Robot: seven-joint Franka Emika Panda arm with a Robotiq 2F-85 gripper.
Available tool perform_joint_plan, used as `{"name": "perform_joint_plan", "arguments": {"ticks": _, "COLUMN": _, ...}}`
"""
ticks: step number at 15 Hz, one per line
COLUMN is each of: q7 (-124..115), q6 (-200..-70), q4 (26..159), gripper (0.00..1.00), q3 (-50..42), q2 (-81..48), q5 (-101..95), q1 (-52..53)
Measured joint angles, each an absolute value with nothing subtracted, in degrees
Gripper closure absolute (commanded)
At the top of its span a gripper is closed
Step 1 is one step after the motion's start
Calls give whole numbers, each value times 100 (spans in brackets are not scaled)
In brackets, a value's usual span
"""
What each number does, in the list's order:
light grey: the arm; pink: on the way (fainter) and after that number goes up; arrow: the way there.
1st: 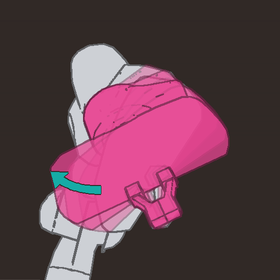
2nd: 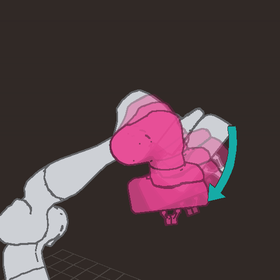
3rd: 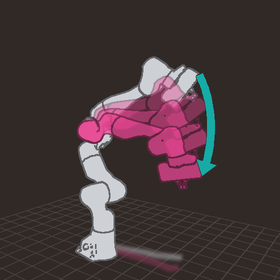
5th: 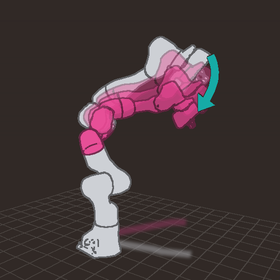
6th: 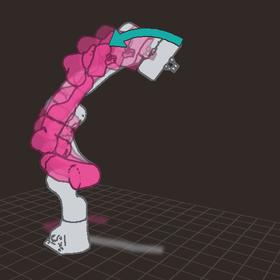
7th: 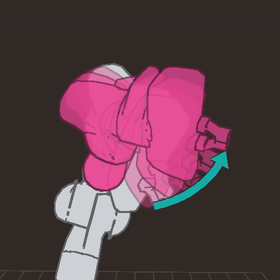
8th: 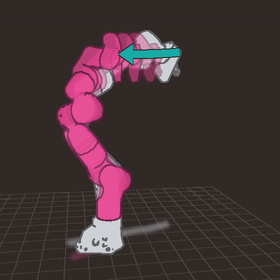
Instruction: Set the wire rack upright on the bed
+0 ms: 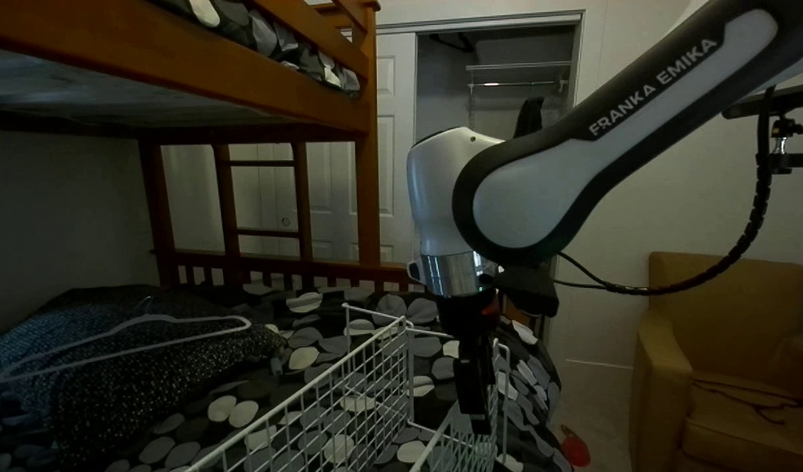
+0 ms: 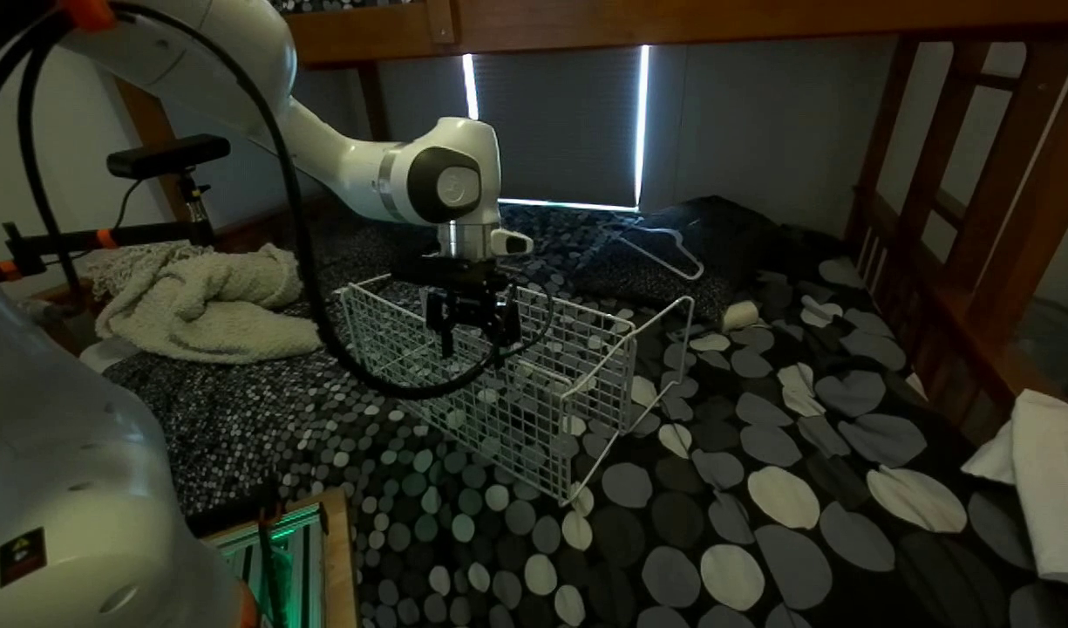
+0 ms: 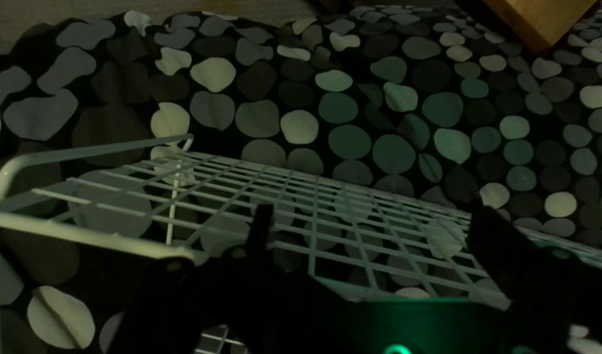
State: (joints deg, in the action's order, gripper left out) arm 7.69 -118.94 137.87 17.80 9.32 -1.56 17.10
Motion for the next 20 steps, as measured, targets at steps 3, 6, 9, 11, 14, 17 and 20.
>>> {"name": "perform_joint_plan", "arguments": {"ticks": 3, "q7": 483, "q6": -12193, "q4": 13914, "gripper": 0, "q3": 1823, "q2": 961, "q5": -407, "q1": 1718}}
{"name": "perform_joint_plan", "arguments": {"ticks": 6, "q7": 62, "q6": -12603, "q4": 13980, "gripper": 0, "q3": 1852, "q2": 964, "q5": -803, "q1": 1718}}
{"name": "perform_joint_plan", "arguments": {"ticks": 9, "q7": -391, "q6": -13013, "q4": 13977, "gripper": 0, "q3": 1891, "q2": 927, "q5": -1204, "q1": 1716}}
{"name": "perform_joint_plan", "arguments": {"ticks": 11, "q7": -694, "q6": -13271, "q4": 13942, "gripper": 0, "q3": 1907, "q2": 872, "q5": -1471, "q1": 1703}}
{"name": "perform_joint_plan", "arguments": {"ticks": 14, "q7": -973, "q6": -13599, "q4": 13825, "gripper": 0, "q3": 1907, "q2": 722, "q5": -1827, "q1": 1655}}
{"name": "perform_joint_plan", "arguments": {"ticks": 17, "q7": -967, "q6": -13902, "q4": 13649, "gripper": 0, "q3": 1903, "q2": 522, "q5": -2076, "q1": 1639}}
{"name": "perform_joint_plan", "arguments": {"ticks": 20, "q7": -928, "q6": -14222, "q4": 13478, "gripper": 6, "q3": 1876, "q2": 303, "q5": -2206, "q1": 1622}}
